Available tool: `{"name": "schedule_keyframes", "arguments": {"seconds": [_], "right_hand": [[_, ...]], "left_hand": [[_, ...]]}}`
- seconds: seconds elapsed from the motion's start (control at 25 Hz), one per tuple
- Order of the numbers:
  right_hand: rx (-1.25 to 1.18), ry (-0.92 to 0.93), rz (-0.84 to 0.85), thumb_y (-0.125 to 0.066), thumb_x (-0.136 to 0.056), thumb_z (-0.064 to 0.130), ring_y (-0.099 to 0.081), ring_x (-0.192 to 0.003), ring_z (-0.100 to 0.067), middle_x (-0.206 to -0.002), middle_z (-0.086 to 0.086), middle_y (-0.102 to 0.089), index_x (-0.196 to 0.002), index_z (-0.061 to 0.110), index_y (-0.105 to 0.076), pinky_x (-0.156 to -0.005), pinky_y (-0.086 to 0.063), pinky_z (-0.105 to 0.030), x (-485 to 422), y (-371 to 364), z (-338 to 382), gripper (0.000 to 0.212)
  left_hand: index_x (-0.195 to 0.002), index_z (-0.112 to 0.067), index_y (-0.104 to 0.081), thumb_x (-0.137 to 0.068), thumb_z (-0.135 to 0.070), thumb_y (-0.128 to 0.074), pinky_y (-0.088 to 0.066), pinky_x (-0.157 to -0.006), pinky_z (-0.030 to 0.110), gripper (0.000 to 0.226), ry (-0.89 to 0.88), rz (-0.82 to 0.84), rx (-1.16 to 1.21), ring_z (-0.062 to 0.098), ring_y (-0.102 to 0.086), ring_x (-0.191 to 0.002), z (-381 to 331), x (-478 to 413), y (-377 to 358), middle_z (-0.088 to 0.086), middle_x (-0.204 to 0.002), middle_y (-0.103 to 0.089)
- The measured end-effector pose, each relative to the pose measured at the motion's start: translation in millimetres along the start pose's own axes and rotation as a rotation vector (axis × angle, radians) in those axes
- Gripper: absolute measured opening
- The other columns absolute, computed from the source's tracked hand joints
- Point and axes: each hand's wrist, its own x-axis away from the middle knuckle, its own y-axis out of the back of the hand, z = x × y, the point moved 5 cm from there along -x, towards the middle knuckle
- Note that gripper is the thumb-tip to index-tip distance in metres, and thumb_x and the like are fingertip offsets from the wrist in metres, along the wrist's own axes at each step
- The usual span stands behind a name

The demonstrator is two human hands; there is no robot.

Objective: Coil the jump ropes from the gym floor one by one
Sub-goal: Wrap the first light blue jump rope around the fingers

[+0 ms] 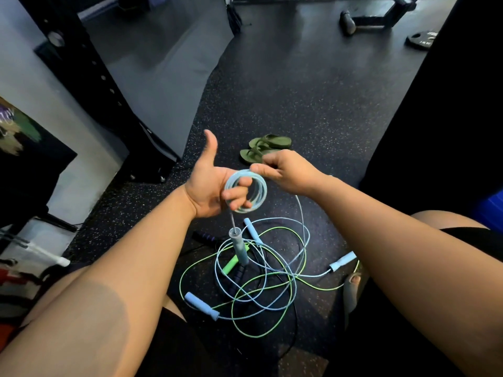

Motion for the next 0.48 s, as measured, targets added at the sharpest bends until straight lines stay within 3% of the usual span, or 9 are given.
{"name": "schedule_keyframes", "arguments": {"seconds": [0.08, 0.16, 0.32, 0.48], "right_hand": [[-0.050, -0.119, 0.007, -0.052, -0.098, 0.051, -0.039, -0.052, -0.009, -0.058, -0.001, -0.043, -0.069, 0.002, -0.052, -0.053, -0.039, -0.036, 1.3, -9.6, -14.6, 0.056], [-0.135, -0.213, 0.064, -0.049, -0.100, 0.048, -0.048, -0.050, -0.014, -0.059, -0.004, -0.051, -0.079, -0.001, -0.058, -0.052, -0.043, -0.031, 4.8, -21.6, -23.3, 0.054], [-0.112, -0.306, 0.285, -0.050, -0.102, 0.032, -0.050, -0.048, -0.009, -0.061, -0.002, -0.060, -0.098, 0.003, -0.065, -0.047, -0.038, -0.018, 14.6, -45.4, -29.4, 0.033], [-0.018, -0.325, 0.463, -0.053, -0.100, 0.021, -0.062, -0.066, -0.021, -0.078, -0.009, -0.070, -0.103, 0.006, -0.065, -0.062, -0.050, -0.030, 20.8, -63.0, -27.6, 0.019]], "left_hand": [[-0.071, -0.012, -0.051, -0.059, -0.101, 0.003, -0.044, -0.086, 0.037, 0.105, -0.109, -0.055, 0.161, 0.024, -0.045, -0.047, -8.3, 1.2, 9.1, 0.000, -0.046, -0.039], [-0.081, -0.011, -0.051, -0.060, -0.102, -0.006, -0.039, -0.093, 0.037, 0.104, -0.223, -0.091, 0.292, 0.025, -0.051, -0.058, -14.4, 2.1, 16.6, 0.003, -0.055, -0.047], [-0.095, -0.004, -0.058, -0.066, -0.100, -0.018, -0.051, -0.092, 0.038, 0.108, -0.387, -0.228, 0.406, 0.032, -0.063, -0.079, -19.6, 4.4, 32.2, 0.011, -0.077, -0.059], [-0.105, -0.002, -0.054, -0.074, -0.094, -0.026, -0.048, -0.105, 0.049, 0.101, -0.516, -0.349, 0.491, 0.038, -0.069, -0.096, -24.2, 8.3, 36.2, 0.018, -0.092, -0.066]]}}
